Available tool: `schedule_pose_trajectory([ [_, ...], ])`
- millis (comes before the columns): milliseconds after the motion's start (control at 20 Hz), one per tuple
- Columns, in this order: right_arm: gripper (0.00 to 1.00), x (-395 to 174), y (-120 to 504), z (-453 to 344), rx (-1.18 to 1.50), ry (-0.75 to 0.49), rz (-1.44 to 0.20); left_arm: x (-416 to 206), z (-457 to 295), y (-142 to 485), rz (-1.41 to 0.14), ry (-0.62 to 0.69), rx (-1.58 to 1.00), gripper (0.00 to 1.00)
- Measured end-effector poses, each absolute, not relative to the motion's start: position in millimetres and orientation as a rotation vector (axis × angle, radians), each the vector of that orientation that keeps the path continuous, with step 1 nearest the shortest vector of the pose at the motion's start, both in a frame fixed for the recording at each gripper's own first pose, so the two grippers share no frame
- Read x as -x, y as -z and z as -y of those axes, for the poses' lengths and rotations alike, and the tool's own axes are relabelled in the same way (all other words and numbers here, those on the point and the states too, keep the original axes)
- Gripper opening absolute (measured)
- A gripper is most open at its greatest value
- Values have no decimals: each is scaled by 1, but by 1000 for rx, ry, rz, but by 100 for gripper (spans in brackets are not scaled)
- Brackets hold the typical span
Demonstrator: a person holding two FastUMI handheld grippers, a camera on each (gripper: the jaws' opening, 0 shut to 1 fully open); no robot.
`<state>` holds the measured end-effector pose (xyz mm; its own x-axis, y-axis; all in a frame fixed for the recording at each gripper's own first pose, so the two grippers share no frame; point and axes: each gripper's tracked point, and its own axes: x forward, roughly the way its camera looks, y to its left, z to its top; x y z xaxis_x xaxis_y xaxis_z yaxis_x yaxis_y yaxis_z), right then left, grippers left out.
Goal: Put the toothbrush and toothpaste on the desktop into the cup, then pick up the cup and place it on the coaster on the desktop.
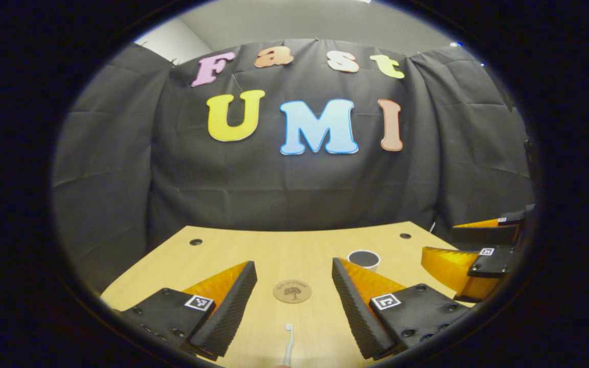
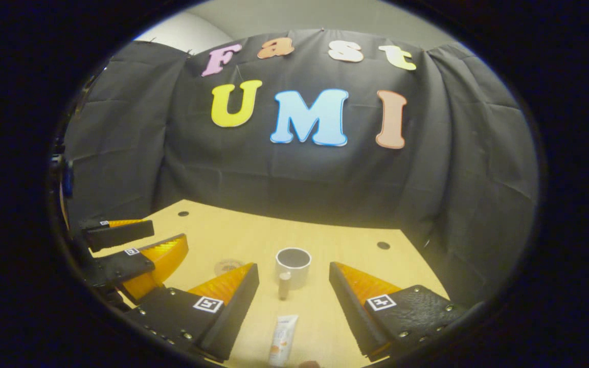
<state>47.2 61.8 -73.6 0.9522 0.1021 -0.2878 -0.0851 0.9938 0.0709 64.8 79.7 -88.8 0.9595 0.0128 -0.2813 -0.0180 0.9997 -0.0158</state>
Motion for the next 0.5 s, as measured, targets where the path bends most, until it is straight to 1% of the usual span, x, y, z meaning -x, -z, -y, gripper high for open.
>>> schedule_pose_trajectory([
  [100, 87, -51, 100, -68, -94, -109, -407, -66, -74, 124, -420, 9, 35, 96],
  [150, 87, -50, 109, -71, -110, -118, -440, -65, -74, 138, -470, 6, 46, 94],
  [200, 87, -51, 116, -74, -121, -123, -477, -62, -75, 152, -523, 3, 57, 96],
  [250, 87, -50, 126, -77, -131, -133, -518, -60, -76, 165, -572, -6, 65, 96],
  [300, 87, -50, 134, -79, -139, -140, -558, -58, -81, 178, -617, -12, 76, 94],
  [350, 87, -49, 143, -81, -148, -149, -598, -56, -83, 188, -653, -16, 87, 96],
  [450, 87, -47, 157, -83, -168, -154, -661, -51, -86, 201, -721, -28, 98, 97],
  [500, 87, -45, 162, -82, -177, -153, -684, -49, -87, 208, -751, -33, 104, 94],
])
